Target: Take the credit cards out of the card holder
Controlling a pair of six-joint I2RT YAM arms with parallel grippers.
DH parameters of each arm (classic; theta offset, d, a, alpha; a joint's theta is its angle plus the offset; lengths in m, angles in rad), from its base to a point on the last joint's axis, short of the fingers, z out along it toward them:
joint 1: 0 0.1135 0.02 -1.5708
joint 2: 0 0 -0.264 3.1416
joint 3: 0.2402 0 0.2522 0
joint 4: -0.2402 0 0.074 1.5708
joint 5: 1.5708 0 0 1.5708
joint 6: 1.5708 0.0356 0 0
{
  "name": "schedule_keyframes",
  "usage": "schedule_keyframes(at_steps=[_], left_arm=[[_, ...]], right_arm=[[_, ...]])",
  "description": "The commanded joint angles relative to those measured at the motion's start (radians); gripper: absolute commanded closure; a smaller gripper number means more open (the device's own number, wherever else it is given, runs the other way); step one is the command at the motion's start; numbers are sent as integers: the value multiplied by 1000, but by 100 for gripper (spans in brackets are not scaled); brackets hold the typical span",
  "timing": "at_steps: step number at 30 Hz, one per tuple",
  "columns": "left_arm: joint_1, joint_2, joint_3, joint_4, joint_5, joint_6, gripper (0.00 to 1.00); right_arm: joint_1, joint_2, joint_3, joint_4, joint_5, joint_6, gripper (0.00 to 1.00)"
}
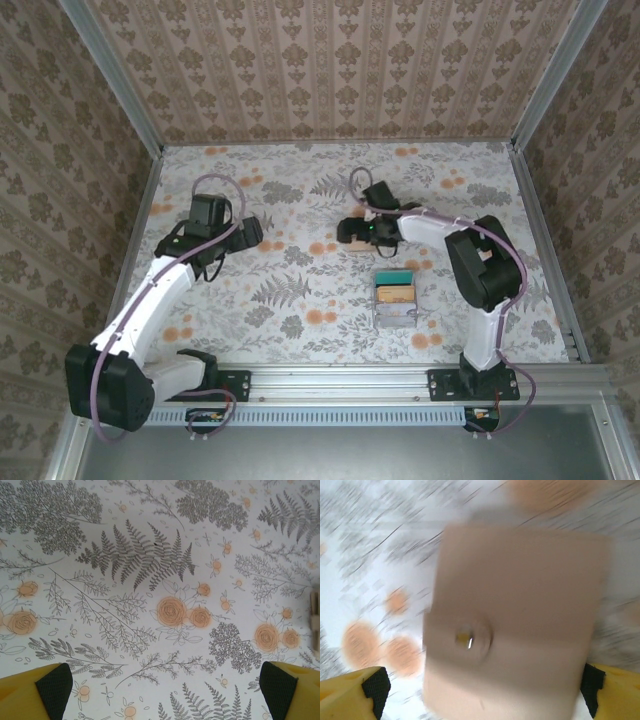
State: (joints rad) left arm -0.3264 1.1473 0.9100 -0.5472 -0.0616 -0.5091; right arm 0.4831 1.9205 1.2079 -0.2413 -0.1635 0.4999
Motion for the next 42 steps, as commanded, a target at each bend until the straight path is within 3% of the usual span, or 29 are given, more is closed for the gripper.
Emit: schedule_keyframes(at_steps=[1,5,11,19,26,33,42], left_arm=[[-34,31,27,-30,-26,-35,0],[-90,62,17,-12,-25,-59,2],[-170,146,35,45,14,-35,11],[-273,386,201,100,94,142,29],[-390,671,450,65,25,308,44],[-424,885,644,-4,-41,369,56],[-428,1037,795,-70,-52,403,60]], right_arm=[[89,-35,-19,10,-31,104,0],[128,-66,-21,25,18,142,0],[93,-175,-68,-8,123,119,0],[29,-349,-166,-77,252,147,0],[-46,-522,-264,-133,298,167,0],[-74,-658,-330,-176,326,172,0],[-87,-695,-369,-185,330,175,0]])
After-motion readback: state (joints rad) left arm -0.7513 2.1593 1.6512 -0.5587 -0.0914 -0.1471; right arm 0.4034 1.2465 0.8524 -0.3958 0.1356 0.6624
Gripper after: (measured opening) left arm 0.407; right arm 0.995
